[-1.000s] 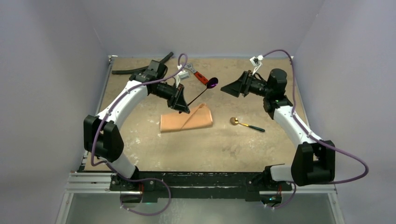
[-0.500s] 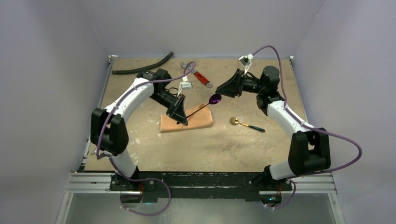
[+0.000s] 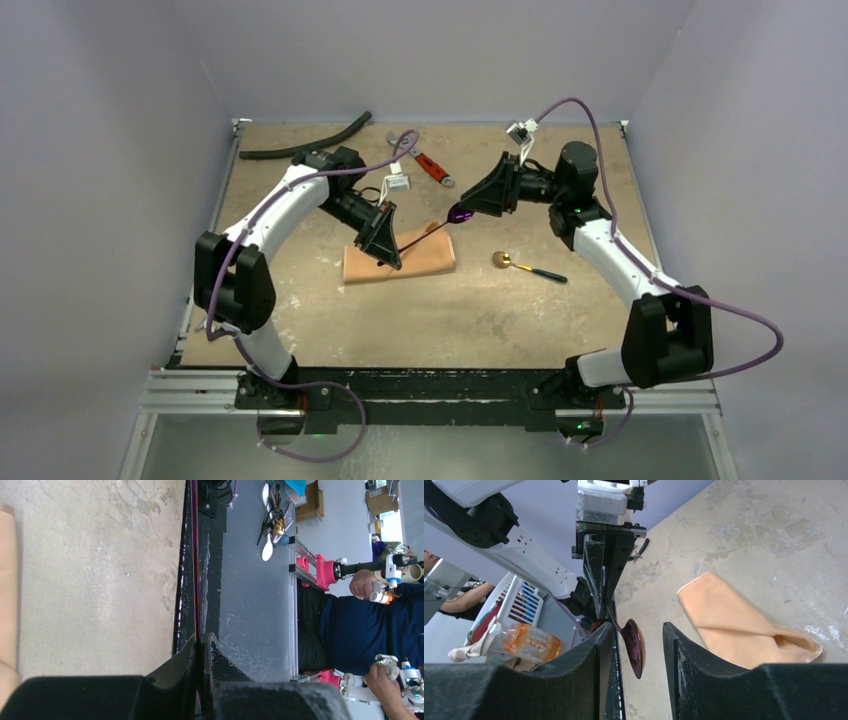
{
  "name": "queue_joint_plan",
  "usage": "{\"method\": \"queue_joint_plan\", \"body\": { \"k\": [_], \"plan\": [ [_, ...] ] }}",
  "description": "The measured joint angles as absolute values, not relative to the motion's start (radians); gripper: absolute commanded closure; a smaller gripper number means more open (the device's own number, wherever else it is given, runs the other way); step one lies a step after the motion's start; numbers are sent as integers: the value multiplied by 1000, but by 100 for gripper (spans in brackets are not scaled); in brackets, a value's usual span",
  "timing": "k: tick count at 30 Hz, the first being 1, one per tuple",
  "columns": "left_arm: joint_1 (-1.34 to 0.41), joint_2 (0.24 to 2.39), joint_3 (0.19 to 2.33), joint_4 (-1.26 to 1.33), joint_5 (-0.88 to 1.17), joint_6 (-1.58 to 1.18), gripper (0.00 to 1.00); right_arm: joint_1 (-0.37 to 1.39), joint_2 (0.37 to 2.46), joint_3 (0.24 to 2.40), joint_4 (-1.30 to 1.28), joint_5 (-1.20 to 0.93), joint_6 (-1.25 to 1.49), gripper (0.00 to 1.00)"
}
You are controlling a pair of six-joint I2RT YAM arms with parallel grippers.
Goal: Fold the napkin into a case and place the utensils inside
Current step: Pass from the left arm to the right, then insert the spoon into the folded napkin.
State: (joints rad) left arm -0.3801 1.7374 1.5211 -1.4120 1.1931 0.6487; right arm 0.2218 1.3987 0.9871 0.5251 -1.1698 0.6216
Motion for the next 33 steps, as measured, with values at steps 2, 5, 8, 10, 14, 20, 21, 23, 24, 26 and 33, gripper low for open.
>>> {"method": "queue_joint_plan", "body": {
  "k": [2,5,8,10,14,20,21,23,24,26,33],
  "plan": [
    [-380,1737,1526,-1414,1193,649,100,222,1393,987,501,-1169,608,58],
    [-380,1737,1531,-1415,1193,649,100,222,1383,987,461,-1167,582,90],
    [-380,1737,1531,-1416,1193,649,100,222,1378,986,442,-1161,565,100],
    [-380,1737,1531,-1418,1195,648,82,222,1378,986,433,-1155,563,100],
    [-380,1734,1532,-1385,1170,611,59,222,1370,986,402,-1125,563,100],
    [-371,1650,1512,-1170,937,482,51,222,1359,986,229,-996,522,100],
    [-362,1640,1512,-1152,892,487,51,222,1368,986,179,-962,510,100],
    [-326,1639,1512,-1134,818,502,52,222,1393,986,81,-883,489,100],
    [-299,1648,1509,-1126,782,514,53,222,1407,984,37,-845,482,100],
    [-245,1671,1493,-1099,718,526,61,222,1423,970,-21,-773,476,100],
    [-185,1711,1227,-868,435,504,74,222,1456,948,-97,-551,511,100]
  ]
}}
